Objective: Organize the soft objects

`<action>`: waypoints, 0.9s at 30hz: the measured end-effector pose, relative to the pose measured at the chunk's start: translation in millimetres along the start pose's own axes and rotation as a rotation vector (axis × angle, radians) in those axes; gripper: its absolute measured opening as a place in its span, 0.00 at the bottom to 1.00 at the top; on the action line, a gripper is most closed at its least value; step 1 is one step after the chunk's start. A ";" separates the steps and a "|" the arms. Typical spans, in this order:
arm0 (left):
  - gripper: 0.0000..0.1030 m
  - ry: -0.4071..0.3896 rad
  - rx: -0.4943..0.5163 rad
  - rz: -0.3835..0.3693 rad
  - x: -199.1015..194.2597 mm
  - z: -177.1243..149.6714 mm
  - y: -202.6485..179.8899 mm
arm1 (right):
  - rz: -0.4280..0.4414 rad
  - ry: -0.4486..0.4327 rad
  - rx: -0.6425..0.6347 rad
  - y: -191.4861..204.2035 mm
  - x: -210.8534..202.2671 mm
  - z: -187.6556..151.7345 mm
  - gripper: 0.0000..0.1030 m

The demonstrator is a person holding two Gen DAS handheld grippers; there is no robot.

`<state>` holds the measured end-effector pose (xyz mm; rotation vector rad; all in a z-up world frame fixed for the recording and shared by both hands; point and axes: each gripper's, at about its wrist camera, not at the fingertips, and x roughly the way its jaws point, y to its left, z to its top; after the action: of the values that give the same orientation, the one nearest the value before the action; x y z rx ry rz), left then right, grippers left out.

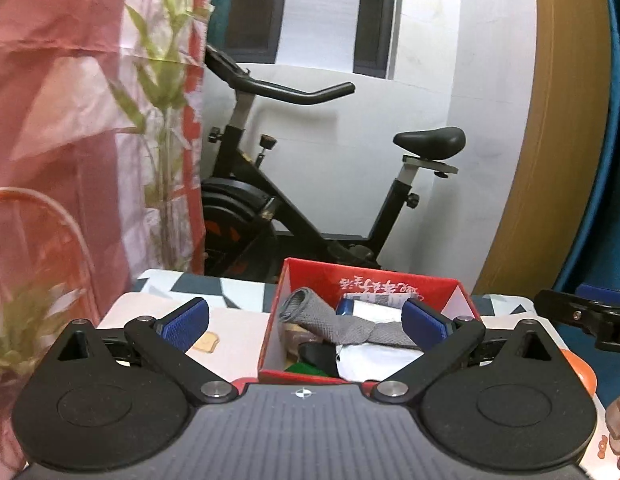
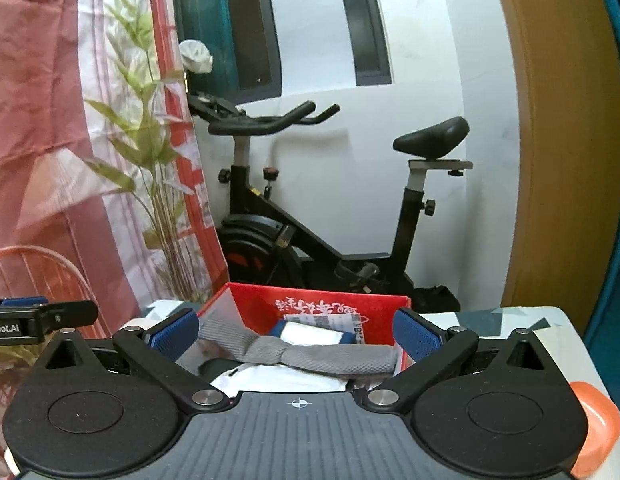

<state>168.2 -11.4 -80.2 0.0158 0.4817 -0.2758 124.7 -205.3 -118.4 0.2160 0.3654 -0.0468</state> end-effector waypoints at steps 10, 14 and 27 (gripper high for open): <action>1.00 -0.115 0.024 0.045 -78.0 3.8 -19.0 | -0.044 -0.062 -0.027 25.6 -72.8 4.3 1.00; 1.00 -0.170 0.035 0.071 -110.4 10.5 -26.9 | -0.042 -0.083 -0.029 37.0 -103.7 11.3 1.00; 1.00 -0.290 0.042 0.132 -200.3 15.7 -39.9 | -0.038 -0.208 -0.075 69.3 -199.1 40.7 1.00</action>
<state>-5.5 0.7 27.7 0.0479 0.1856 -0.1552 -41.1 -145.3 4.2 0.1281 0.1634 -0.0923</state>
